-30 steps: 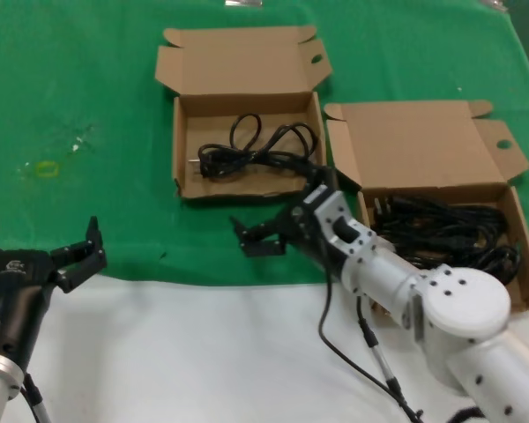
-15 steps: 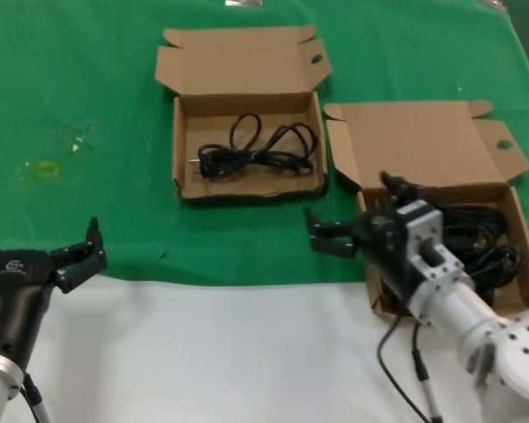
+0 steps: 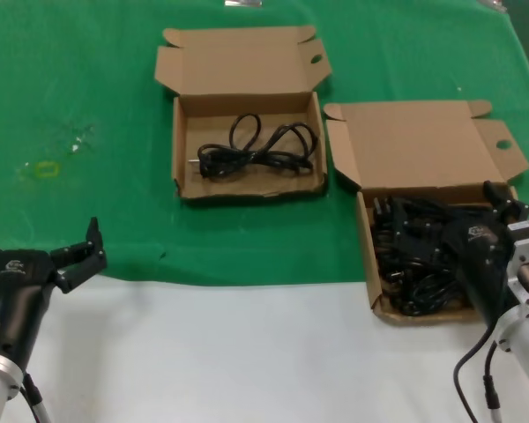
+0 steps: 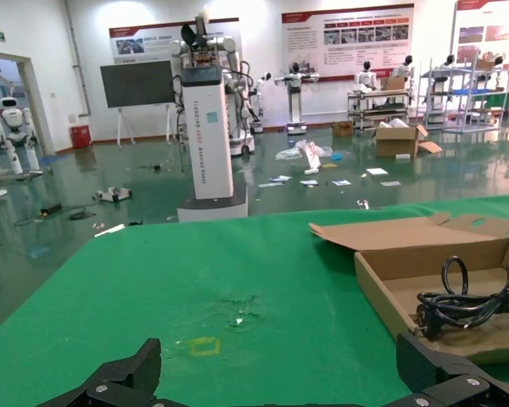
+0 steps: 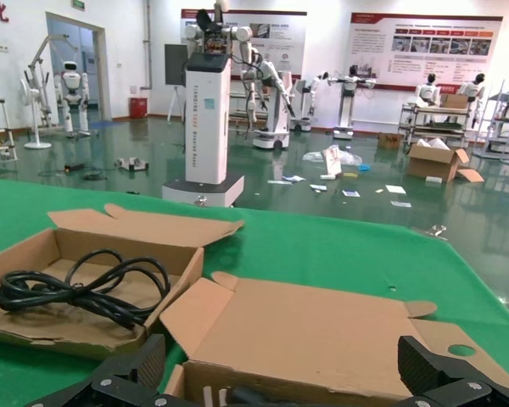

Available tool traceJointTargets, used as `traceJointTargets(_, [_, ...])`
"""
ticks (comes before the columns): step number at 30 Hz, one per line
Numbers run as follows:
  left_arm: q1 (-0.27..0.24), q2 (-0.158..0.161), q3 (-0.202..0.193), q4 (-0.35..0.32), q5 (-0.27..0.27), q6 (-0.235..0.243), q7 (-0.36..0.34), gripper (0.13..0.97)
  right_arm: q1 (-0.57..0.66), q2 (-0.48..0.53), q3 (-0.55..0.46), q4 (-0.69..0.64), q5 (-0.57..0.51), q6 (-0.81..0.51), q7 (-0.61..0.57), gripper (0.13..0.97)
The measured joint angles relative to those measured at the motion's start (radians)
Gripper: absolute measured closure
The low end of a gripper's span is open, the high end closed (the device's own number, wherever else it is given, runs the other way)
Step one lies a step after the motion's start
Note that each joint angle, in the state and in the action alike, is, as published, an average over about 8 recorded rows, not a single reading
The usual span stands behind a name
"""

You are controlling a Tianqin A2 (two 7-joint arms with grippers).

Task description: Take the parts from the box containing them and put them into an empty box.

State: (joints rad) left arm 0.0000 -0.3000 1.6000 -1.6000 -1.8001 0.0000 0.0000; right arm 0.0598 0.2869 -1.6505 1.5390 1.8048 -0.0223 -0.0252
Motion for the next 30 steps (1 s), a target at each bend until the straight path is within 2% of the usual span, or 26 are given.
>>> traceJointTargets(30, [0.000, 0.000, 0.000, 0.000, 0.000, 0.000, 0.000, 0.132, -0.014, 0.003, 0.012, 0.015, -0.001, 0.005, 0.006, 0.129])
